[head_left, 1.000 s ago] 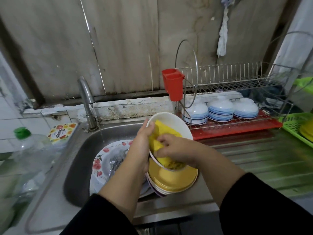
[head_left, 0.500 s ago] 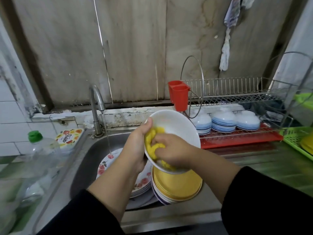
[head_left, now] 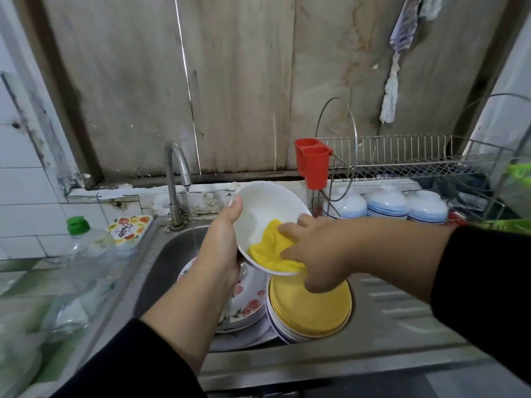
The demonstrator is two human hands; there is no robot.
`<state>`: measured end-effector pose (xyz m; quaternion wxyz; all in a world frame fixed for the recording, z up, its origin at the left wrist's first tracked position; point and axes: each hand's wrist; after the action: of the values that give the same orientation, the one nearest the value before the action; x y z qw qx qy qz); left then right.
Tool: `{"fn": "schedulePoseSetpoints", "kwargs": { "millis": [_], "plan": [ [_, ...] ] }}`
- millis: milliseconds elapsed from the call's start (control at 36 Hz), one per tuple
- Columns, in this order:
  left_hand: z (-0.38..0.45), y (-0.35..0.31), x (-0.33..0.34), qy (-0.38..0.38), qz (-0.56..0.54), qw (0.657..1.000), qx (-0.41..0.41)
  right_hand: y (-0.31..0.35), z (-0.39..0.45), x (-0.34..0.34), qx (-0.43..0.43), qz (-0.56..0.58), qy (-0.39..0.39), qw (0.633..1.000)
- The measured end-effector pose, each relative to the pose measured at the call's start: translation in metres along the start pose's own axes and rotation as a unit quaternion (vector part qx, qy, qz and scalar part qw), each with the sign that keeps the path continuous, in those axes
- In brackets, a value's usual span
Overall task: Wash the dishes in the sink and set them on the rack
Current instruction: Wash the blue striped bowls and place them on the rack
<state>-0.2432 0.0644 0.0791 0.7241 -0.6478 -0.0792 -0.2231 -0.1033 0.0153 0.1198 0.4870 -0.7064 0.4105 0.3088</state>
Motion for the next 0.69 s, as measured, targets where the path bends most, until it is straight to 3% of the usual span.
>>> {"fn": "schedulePoseSetpoints", "kwargs": {
  "millis": [56,111,167,222,250,306,361,444,528,556,611,667,694],
  "plan": [
    [0.004,-0.008,0.000,0.013,0.005,1.000,0.018,-0.011,-0.005,-0.003,-0.019,-0.037,0.035,0.999],
    [0.007,-0.018,0.001,0.033,0.006,0.999,0.013,-0.023,-0.010,-0.006,-0.039,-0.066,0.019,0.997],
    [0.007,-0.026,0.002,0.049,0.001,0.999,-0.005,-0.037,-0.010,-0.003,-0.080,-0.126,-0.098,0.984],
    [0.008,-0.034,0.003,0.064,-0.013,0.998,-0.019,-0.048,-0.003,0.002,-0.136,-0.161,-0.299,0.931],
    [0.008,-0.039,0.005,0.068,-0.026,0.997,-0.018,-0.052,0.003,0.007,-0.158,-0.111,-0.373,0.907],
    [0.008,-0.045,0.009,0.065,-0.051,0.997,-0.009,-0.046,0.006,0.014,-0.159,-0.016,-0.438,0.885],
    [0.003,-0.048,0.016,0.042,-0.068,0.997,0.004,-0.025,0.006,0.015,-0.141,0.086,-0.436,0.885],
    [-0.008,-0.033,0.030,0.012,-0.083,0.994,0.073,0.005,0.004,0.006,-0.074,0.288,-0.368,0.881],
    [-0.011,-0.031,0.029,0.048,-0.036,0.993,0.101,0.001,0.009,0.009,-0.073,0.380,-0.346,0.855],
    [-0.008,-0.035,0.024,0.077,-0.031,0.993,0.080,-0.008,0.006,0.009,-0.091,0.353,-0.346,0.865],
    [-0.001,-0.047,0.012,0.101,-0.042,0.994,0.029,-0.030,-0.002,0.005,-0.128,0.193,-0.378,0.896],
    [0.001,-0.054,0.007,0.089,-0.064,0.994,0.000,-0.049,0.000,0.004,-0.147,0.044,-0.446,0.882],
    [0.002,-0.052,0.008,0.068,-0.058,0.996,0.002,-0.052,0.002,0.005,-0.146,0.032,-0.459,0.876]
  ]
}}
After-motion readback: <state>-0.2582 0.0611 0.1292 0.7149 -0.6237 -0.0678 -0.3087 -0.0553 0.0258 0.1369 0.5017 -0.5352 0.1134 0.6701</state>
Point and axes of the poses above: each hand's wrist, its own z-axis towards the middle knuckle, its own x-axis out of the palm, y = z × x, and after that the axes turned 13 degrees about x, right-handed
